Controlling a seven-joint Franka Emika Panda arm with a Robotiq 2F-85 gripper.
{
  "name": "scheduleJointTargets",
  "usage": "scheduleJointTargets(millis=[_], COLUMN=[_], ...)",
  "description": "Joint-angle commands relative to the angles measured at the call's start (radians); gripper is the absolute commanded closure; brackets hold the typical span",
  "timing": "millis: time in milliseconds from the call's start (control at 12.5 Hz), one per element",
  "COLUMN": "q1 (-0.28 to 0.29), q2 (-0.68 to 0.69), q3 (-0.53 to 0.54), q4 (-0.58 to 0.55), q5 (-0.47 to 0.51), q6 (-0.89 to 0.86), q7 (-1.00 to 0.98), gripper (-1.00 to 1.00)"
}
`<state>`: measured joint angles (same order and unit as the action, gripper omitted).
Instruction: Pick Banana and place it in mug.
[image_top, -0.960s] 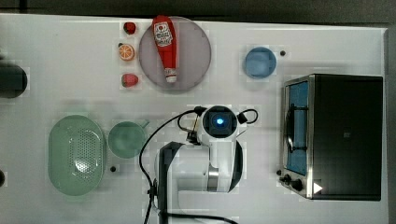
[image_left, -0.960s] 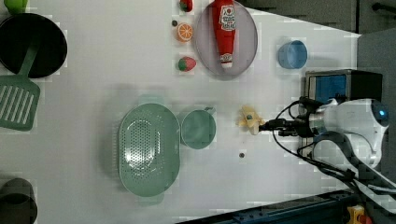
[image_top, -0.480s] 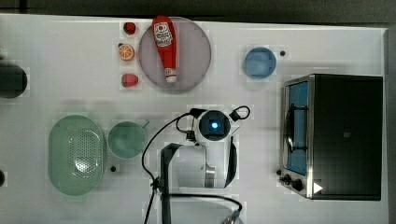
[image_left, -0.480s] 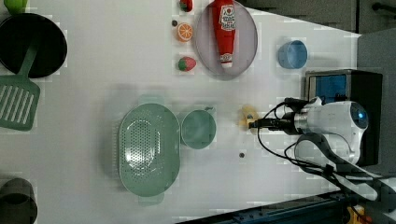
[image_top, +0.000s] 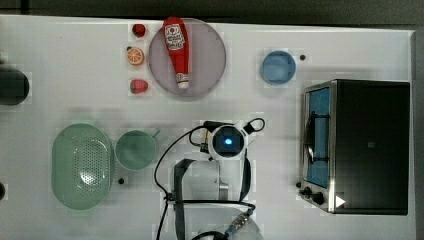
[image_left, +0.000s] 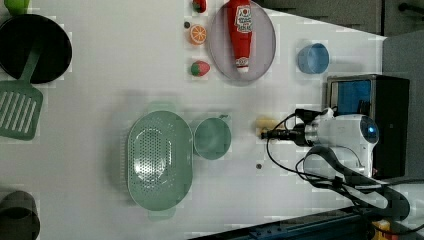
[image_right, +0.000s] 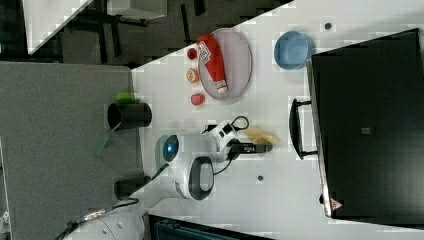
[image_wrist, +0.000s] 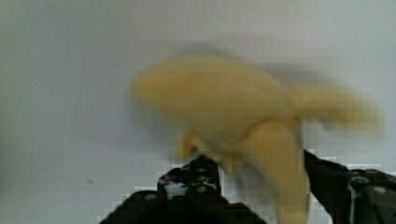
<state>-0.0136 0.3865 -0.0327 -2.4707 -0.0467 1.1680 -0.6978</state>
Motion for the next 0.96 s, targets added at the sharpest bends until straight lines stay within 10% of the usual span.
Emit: scheduleJointTargets(millis=[80, 960], q1=[-0.007, -0.013], q2=[-0.054, -0.558], q3=[-0.001, 0.020], q4=[0.006, 0.096], q5=[0.008, 0.022], q6=[0.007, -0.567], q7=[-0.021, 0.010], gripper=[0.37, 0.37])
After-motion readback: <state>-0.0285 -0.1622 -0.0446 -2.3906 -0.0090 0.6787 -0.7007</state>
